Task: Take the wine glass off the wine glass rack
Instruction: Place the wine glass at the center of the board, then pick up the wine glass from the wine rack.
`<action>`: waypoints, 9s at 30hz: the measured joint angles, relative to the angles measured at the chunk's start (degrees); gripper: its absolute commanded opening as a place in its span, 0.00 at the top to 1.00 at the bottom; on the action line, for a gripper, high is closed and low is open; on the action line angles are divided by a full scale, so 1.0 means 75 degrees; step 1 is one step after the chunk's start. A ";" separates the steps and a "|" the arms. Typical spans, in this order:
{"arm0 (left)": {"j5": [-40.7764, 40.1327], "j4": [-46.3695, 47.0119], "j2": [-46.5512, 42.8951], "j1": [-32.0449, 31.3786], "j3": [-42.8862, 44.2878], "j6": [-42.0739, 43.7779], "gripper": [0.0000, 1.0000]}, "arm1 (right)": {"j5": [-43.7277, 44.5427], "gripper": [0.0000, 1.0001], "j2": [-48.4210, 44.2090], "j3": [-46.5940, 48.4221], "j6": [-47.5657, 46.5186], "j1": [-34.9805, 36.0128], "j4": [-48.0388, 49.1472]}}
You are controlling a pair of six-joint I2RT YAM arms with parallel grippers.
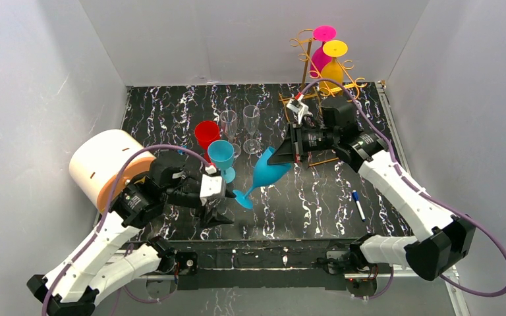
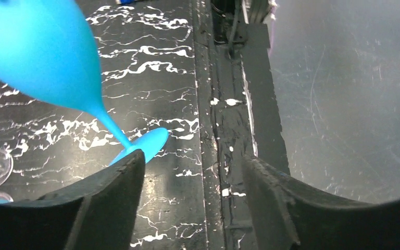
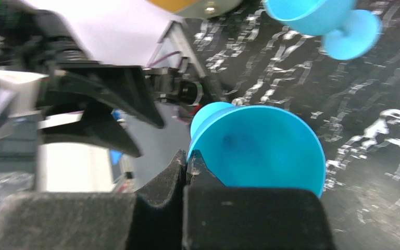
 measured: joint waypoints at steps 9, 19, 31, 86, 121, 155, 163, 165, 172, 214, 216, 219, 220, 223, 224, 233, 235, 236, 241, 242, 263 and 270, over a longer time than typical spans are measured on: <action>-0.1999 0.0574 -0.0085 0.0000 0.0329 -0.1839 0.02 | 0.2952 0.99 0.0338 0.0242 -0.1008 0.1087 -0.1317; -0.4351 0.0679 0.0522 0.0000 0.1102 -0.4715 0.02 | 0.6834 0.99 0.0918 0.0816 -0.1376 0.2696 -0.1883; -0.7597 0.0052 -0.0213 0.0003 0.1067 -0.6738 0.02 | 0.8754 0.99 0.2454 0.1976 -0.0935 0.2876 -0.2308; -0.9055 -0.1416 -0.0577 0.0000 0.2486 -0.7204 0.02 | 0.9043 0.81 0.5304 0.3687 -0.3666 0.3104 -0.0796; -0.8658 -0.1338 -0.0344 0.0000 0.2486 -0.7315 0.02 | 0.9468 0.62 0.5359 0.5555 -0.3389 0.3107 -0.1903; -0.8268 -0.1151 -0.0315 0.0000 0.2270 -0.6985 0.02 | 1.0404 0.42 -0.2296 -0.4919 0.2809 -0.0172 0.0248; -0.8259 -0.1288 -0.0134 0.0000 0.2273 -0.6872 0.02 | 0.7734 0.38 -0.1990 -0.4736 0.2192 -0.4004 0.0857; -0.8271 -0.1291 -0.0085 0.0000 0.2273 -0.6843 0.02 | 0.7125 0.36 -0.1311 -0.4246 0.1912 -0.4473 0.0927; -0.8271 -0.1297 0.0006 0.0000 0.2311 -0.6776 0.02 | 0.6056 0.34 0.0895 -0.2308 0.1169 -0.5246 0.1390; -0.8594 -0.1577 0.0125 0.0000 0.2358 -0.6910 0.02 | 0.3293 0.34 0.3127 -0.2489 0.1090 -0.5120 0.2387; -0.8600 -0.1577 0.0117 0.0000 0.2358 -0.6933 0.02 | 0.3328 0.33 0.2882 -0.2681 0.1230 -0.4937 0.2419; -0.8603 -0.1577 0.0093 0.0000 0.2358 -0.6939 0.02 | 0.3401 0.32 0.2588 -0.2833 0.1419 -0.4648 0.2393; -0.8606 -0.1580 0.0087 0.0000 0.2358 -0.6939 0.02 | 0.3416 0.32 0.2562 -0.2833 0.1443 -0.4596 0.2404; -0.8612 -0.1585 0.0067 0.0000 0.2358 -0.6939 0.02 | 0.3465 0.31 0.2527 -0.2833 0.1530 -0.4470 0.2413; -0.8612 -0.1600 0.0067 0.0000 0.2358 -0.6942 0.02 | 0.3488 0.30 0.2527 -0.2833 0.1556 -0.4465 0.2410; -0.8824 -0.1818 -0.0125 0.0000 0.2372 -0.6939 0.02 | 0.4430 0.25 0.2518 -0.2264 0.1166 -0.4581 0.1603; -0.8865 -0.1871 -0.0163 0.0000 0.2387 -0.6939 0.02 | 0.4692 0.25 0.2512 -0.1877 0.0973 -0.4672 0.1346; -0.8880 -0.1900 -0.0172 0.0000 0.2401 -0.6939 0.02 | 0.4855 0.25 0.2498 -0.1632 0.0854 -0.4727 0.1192; -0.8909 -0.1950 -0.0169 0.0000 0.2428 -0.6939 0.02 | 0.5272 0.25 0.2264 -0.0414 0.0376 -0.5080 0.0600; -0.8894 -0.1944 -0.0169 0.0000 0.2428 -0.6939 0.02 | 0.5289 0.25 0.2244 -0.0082 0.0280 -0.5138 0.0484; -0.8810 -0.1912 -0.0152 0.0000 0.2384 -0.6505 0.02 | 0.2906 0.27 0.4010 0.4689 0.1078 -0.5158 0.0522; -0.8807 -0.1909 -0.0029 0.0000 0.2381 -0.6400 0.02 | 0.2200 0.38 0.5164 0.5779 0.1740 -0.5056 0.0825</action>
